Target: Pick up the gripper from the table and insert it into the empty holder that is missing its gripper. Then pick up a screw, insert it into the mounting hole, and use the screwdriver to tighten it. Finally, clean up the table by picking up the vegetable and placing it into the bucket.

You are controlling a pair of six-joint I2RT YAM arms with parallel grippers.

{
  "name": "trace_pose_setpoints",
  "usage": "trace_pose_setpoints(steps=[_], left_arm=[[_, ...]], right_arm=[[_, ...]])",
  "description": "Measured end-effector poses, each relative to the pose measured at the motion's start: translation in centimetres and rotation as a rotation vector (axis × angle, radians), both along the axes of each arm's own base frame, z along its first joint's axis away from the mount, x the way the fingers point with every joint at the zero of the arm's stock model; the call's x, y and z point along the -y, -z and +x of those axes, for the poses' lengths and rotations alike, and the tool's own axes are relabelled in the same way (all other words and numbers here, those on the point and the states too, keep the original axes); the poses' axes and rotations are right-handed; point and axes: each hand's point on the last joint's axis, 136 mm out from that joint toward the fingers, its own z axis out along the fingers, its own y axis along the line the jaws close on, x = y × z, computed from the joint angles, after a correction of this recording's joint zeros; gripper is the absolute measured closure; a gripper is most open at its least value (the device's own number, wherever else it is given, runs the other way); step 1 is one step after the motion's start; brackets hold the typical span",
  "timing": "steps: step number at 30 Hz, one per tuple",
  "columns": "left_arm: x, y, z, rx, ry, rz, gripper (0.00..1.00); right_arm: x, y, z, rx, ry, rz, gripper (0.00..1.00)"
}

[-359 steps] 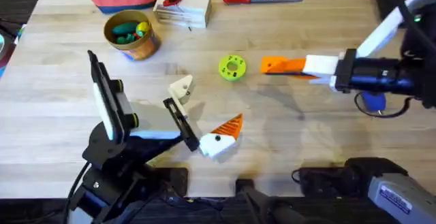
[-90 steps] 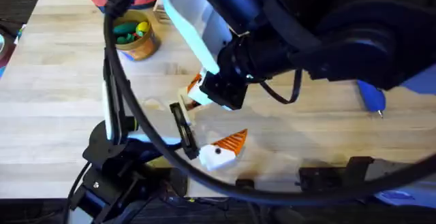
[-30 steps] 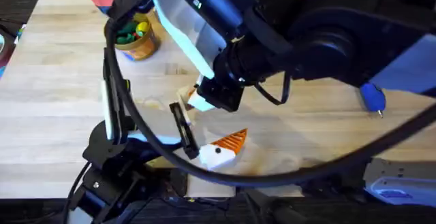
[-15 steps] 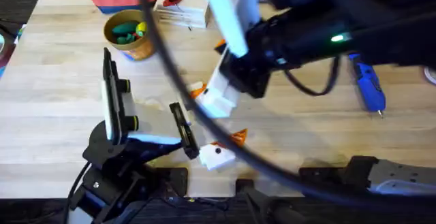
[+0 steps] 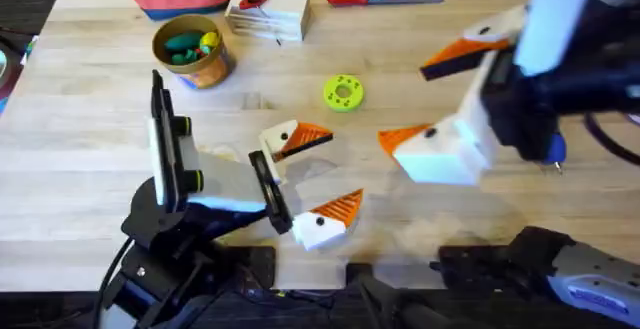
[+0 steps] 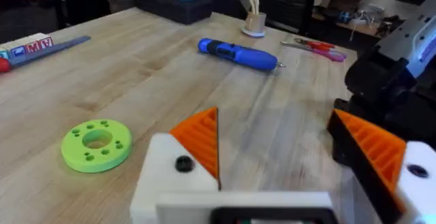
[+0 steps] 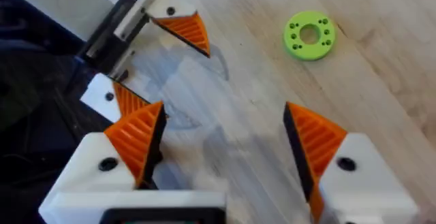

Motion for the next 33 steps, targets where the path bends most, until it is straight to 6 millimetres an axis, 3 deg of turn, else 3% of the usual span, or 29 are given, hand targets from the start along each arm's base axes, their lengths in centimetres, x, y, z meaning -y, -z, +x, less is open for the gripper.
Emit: trace_pose_setpoints(steps=[4,8,11,15,16,25,29,33], left_arm=[[0.0,0.0,0.0,0.000,0.000,0.000,0.015],[0.0,0.0,0.0,0.000,0.000,0.000,0.036],[0.0,0.0,0.1,0.001,-0.005,0.000,0.346],[-0.1,0.0,0.2,0.004,-0.015,0.002,0.948],[-0.1,0.0,0.3,0.005,-0.017,0.002,0.983],[-0.1,0.0,0.3,0.005,-0.020,0.003,0.992],[-0.1,0.0,0.3,0.006,-0.020,0.003,0.992],[-0.1,0.0,0.3,0.006,-0.020,0.003,0.992]], right_arm=[[0.6,-0.5,-1.9,-0.030,-0.026,0.073,0.007],[0.7,0.6,-4.0,-0.094,-0.072,0.124,0.007],[0.6,1.6,-5.3,-0.143,-0.102,0.140,0.007],[0.5,1.8,-5.9,-0.167,-0.120,0.155,0.007],[0.4,1.8,-6.0,-0.169,-0.123,0.158,0.007],[0.3,1.5,-5.3,-0.161,-0.092,0.174,0.007],[2.2,2.1,-2.9,-0.152,0.074,0.143,0.007],[5.7,3.2,1.3,-0.135,0.314,0.086,0.007]])
